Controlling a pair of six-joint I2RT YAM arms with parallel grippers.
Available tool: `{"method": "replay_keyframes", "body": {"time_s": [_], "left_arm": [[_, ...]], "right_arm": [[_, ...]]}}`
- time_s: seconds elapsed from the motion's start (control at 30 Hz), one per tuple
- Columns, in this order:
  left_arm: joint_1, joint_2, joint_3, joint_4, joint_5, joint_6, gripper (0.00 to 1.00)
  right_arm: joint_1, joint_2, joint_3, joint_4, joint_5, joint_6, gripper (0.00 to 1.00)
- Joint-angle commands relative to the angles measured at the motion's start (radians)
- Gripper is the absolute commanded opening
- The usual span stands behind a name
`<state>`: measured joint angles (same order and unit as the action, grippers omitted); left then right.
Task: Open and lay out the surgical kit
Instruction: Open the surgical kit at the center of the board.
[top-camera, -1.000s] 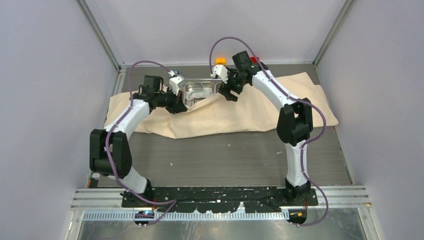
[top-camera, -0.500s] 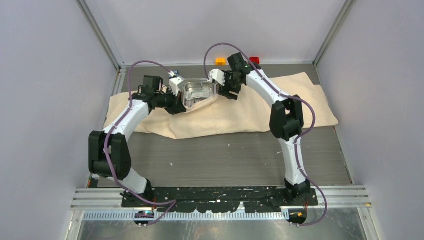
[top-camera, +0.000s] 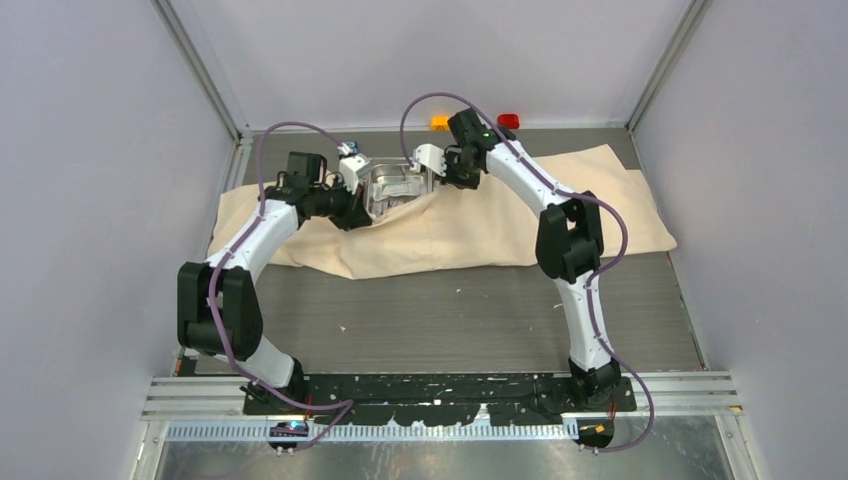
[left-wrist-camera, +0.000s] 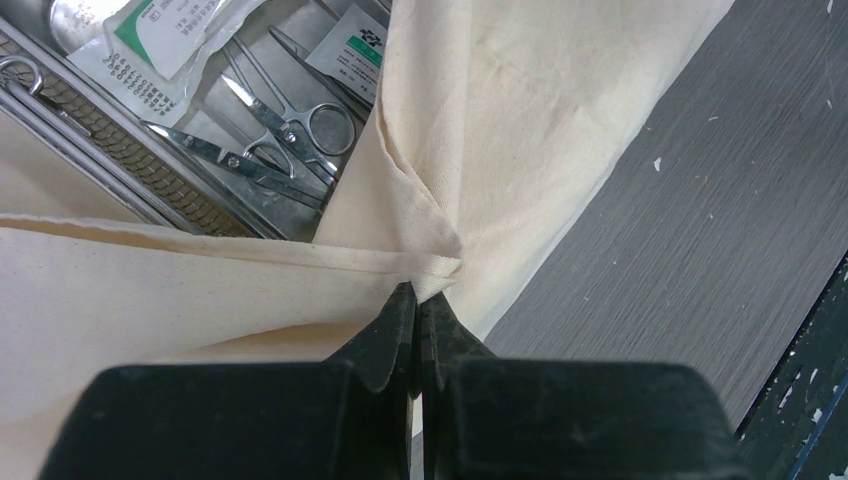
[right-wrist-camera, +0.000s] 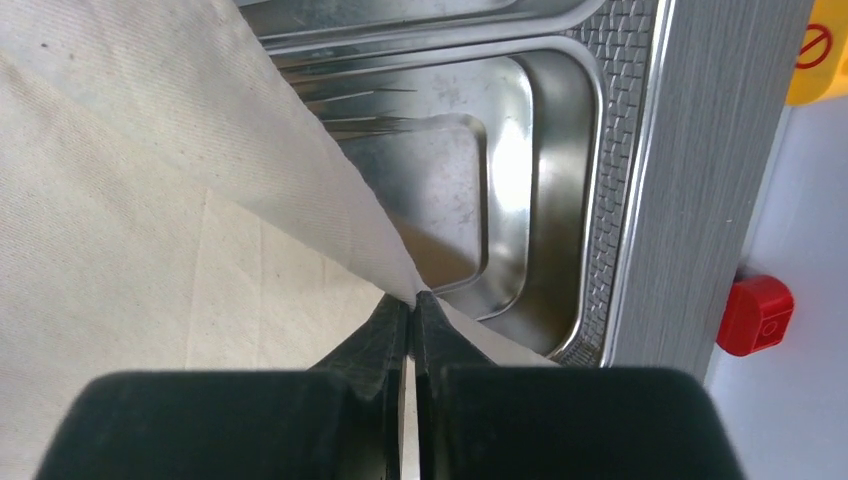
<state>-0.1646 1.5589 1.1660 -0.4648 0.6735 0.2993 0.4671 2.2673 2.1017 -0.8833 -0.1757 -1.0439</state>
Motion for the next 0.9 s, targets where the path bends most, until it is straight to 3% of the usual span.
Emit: {"method": "replay_keyframes", "body": {"time_s": [0.0,0.4,0.7,0.87], "left_arm": [[-0.006,-0.05,0.014,-0.036,-0.016,0.04,0.0],[-0.006,-0.207,-0.031,-0.249,-0.11,0.188,0.0],[-0.061,-0.371,-0.106,-0.544,-0.205,0.311,0.0],[-0.123,-0.41,-0.127,-0.696,-0.311,0.346,0.07]], "right_arm": [[0.007,-0.078,-0.025,-0.028,0.049,-0.003,0.01],[0.018,-0.366,-0.284,-0.122,-0.015,0.126,0.0],[0.082,-0.678,-0.652,-0.19,-0.126,0.282,0.0],[0.15,-0.805,-0.821,-0.223,-0.189,0.349,0.01]]}}
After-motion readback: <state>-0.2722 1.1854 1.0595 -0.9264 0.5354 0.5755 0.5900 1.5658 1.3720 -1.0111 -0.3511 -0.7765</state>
